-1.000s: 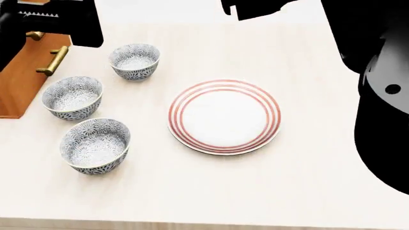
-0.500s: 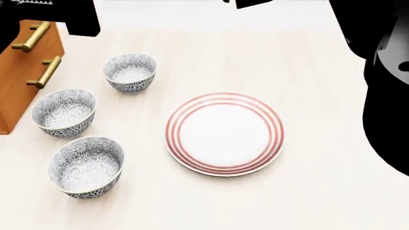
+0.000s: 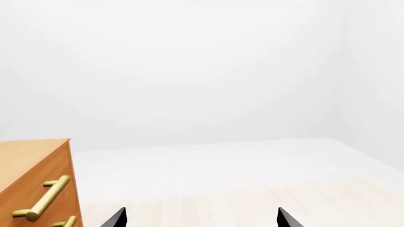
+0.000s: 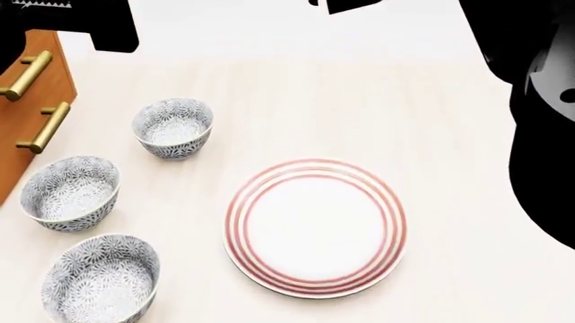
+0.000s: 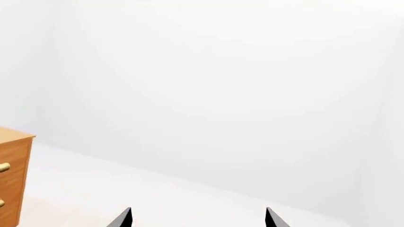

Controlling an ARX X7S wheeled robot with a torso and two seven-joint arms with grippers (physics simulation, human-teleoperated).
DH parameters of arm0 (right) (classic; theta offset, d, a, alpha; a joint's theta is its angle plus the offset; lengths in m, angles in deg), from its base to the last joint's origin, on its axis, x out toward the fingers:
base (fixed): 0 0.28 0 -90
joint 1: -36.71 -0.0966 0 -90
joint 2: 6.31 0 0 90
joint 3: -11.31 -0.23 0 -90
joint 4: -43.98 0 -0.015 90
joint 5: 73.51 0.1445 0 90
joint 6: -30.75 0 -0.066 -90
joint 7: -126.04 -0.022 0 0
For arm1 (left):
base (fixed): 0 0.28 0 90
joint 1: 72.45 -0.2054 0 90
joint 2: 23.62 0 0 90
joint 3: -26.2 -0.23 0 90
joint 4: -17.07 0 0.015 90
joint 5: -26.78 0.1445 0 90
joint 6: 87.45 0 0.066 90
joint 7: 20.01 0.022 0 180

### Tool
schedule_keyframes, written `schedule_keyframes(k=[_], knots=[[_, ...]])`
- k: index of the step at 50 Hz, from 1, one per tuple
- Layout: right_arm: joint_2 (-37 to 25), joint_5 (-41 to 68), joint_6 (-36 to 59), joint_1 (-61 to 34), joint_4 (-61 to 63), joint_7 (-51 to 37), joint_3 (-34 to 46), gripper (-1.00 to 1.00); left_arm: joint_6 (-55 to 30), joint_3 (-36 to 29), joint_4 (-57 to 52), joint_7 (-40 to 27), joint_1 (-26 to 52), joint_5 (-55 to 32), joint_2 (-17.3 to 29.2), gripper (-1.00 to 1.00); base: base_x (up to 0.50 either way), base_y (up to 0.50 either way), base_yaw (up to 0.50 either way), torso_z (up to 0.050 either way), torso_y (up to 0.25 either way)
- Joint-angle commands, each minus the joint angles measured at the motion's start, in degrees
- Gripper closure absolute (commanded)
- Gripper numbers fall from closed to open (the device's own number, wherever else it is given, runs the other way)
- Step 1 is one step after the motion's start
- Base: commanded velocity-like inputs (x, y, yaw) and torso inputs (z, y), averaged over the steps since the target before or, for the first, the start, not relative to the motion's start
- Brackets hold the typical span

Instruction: Put the bowl at the front on the plate.

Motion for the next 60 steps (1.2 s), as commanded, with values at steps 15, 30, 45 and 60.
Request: schedule_keyframes(k=[15, 30, 45, 60], knots=[[-0.8, -0.3, -2.1, -0.1, 0.2, 1.3, 1.6, -1.00, 2.0, -1.2, 0.7, -2.1, -0.6, -3.0, 1.4, -1.00, 0.25, 0.00, 0.00, 0.000, 0.000], [-1.2, -0.9, -2.7, -0.5, 0.0, 2.5, 2.9, -1.00, 3.4, -2.2, 0.8, -2.7, -1.4, -4.4, 2.4, -1.00, 0.05, 0.00, 0.00, 0.000, 0.001], [-1.6, -0.8, -3.7, -0.1, 0.5, 3.2, 3.5, -1.00, 4.7, -3.3, 0.8, -2.8, -1.9, -5.0, 3.4, -1.00, 0.06, 0.00, 0.00, 0.000, 0.000], [-2.5, -1.9, -4.7, 0.0, 1.8, 4.8, 4.2, -1.00, 5.6, -4.0, 1.2, -3.2, -2.2, -5.9, 4.0, -1.00, 0.05, 0.00, 0.00, 0.000, 0.000]])
